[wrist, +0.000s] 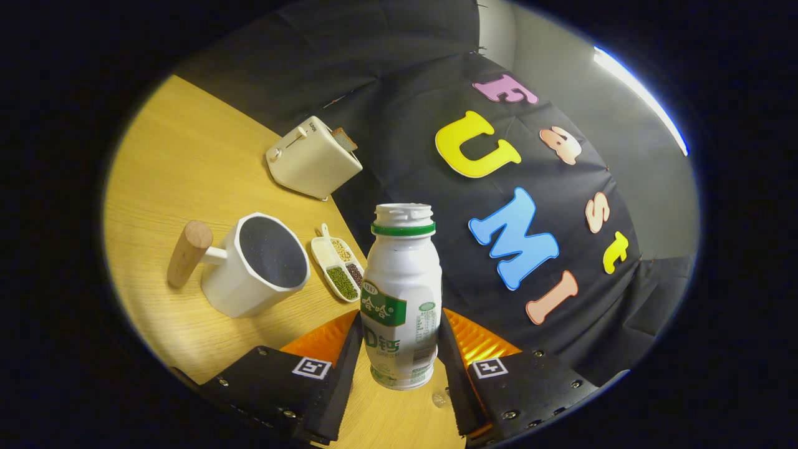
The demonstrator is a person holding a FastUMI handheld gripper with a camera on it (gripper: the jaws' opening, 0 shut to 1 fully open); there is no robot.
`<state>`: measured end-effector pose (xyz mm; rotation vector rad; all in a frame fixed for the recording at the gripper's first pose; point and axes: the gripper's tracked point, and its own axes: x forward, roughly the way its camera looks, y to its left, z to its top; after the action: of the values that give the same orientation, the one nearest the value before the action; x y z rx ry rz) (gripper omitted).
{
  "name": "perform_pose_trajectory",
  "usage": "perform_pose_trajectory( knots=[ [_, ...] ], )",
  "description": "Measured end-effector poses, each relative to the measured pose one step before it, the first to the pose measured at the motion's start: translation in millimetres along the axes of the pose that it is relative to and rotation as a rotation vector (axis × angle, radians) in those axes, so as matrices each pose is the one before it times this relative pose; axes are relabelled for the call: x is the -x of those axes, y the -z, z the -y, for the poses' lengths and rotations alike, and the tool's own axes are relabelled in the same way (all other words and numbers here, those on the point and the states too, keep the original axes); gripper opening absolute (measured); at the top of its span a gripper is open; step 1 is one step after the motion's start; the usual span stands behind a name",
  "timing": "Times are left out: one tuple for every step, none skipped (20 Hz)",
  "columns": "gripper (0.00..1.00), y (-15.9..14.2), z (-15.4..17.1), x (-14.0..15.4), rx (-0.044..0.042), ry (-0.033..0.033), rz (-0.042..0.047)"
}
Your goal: Take the bottle from table, then pour the juice into the cup, finally place the bottle on the coaster
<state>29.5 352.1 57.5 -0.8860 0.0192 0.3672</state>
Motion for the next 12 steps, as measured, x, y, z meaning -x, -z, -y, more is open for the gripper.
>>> perform_pose_trajectory(
  knots=[
    [0.67,0.80,-1.05,-0.75,-0.03347,-0.01097,-0.00072],
    [0.67,1.00,-1.11,-0.29,-0.03531,-0.00708,0.00018],
    [0.67,0.68,-0.55,-0.46,-0.03029,-0.00264,0.00200],
    [0.67,1.37,-0.72,-0.61,-0.02540,0.00051,0.00202],
    [0.67,0.66,0.13,-0.10,-0.02263,0.00085,-0.00008],
    [0.67,3.39,1.13,0.54,-0.02736,-0.00339,-0.00081],
    [0.67,0.83,1.63,1.06,-0.02579,-0.00446,-0.00182],
    [0.67,1.32,1.05,-0.14,-0.02882,-0.00347,-0.00188],
    [0.67,0.19,2.39,-0.39,-0.02553,0.00115,-0.00004],
    [0.67,0.34,2.94,-0.45,-0.02431,0.00245,0.00222],
    [0.67,-0.21,2.32,-0.05,-0.02489,0.00194,0.00489],
    [0.67,1.36,-0.16,-1.35,-0.02825,-0.00088,0.00372]
  ],
)
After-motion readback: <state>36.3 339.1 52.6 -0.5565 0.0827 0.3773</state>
